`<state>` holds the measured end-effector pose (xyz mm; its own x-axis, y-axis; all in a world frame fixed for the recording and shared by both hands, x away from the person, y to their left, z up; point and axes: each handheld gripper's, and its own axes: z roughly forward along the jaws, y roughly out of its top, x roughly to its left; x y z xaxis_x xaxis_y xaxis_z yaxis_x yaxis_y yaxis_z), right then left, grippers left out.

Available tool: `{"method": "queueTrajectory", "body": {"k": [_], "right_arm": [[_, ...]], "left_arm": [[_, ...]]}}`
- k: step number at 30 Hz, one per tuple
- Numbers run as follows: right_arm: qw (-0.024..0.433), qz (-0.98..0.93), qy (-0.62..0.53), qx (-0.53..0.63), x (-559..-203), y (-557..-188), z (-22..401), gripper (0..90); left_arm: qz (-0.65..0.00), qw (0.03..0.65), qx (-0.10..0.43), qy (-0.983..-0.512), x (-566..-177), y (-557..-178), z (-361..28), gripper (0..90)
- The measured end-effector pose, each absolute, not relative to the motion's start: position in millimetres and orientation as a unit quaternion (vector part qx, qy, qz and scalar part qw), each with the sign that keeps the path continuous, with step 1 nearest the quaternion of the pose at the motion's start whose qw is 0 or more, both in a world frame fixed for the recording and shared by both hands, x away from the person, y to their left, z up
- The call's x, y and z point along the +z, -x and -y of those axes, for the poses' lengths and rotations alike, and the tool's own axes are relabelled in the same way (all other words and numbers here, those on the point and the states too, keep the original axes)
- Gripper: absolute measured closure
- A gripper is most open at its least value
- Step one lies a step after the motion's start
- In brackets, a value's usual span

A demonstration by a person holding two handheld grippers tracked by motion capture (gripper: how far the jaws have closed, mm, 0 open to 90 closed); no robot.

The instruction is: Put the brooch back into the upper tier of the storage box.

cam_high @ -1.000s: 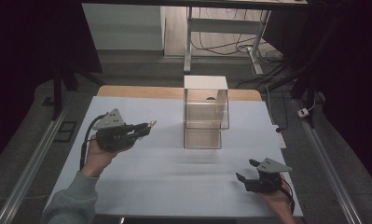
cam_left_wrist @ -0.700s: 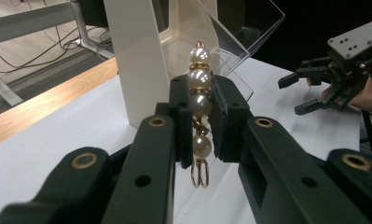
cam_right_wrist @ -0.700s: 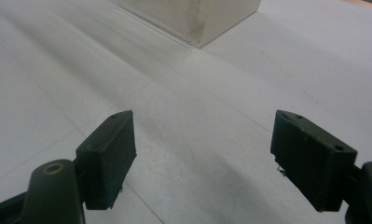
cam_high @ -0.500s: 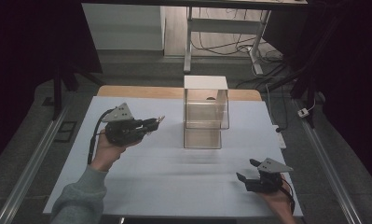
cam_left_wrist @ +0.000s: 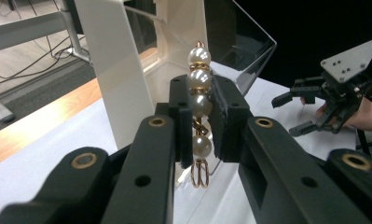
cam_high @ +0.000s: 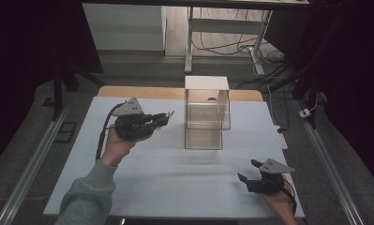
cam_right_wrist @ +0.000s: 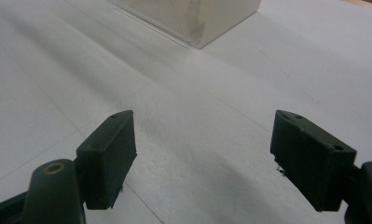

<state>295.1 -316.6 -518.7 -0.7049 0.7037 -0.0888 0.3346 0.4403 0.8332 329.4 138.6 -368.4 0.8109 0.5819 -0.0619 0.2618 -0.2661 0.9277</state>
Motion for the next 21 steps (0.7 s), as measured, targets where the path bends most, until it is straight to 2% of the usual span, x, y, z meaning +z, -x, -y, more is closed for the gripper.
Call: {"method": "queueTrajectory", "body": {"k": [21], "right_arm": [[0.218,-0.82,-0.317,0.424,-519.4,-295.3,316.3,21.7]], "left_arm": [[-0.256,0.55,0.139,-0.783,-355.4,-343.3,-109.3,78.9]]}}
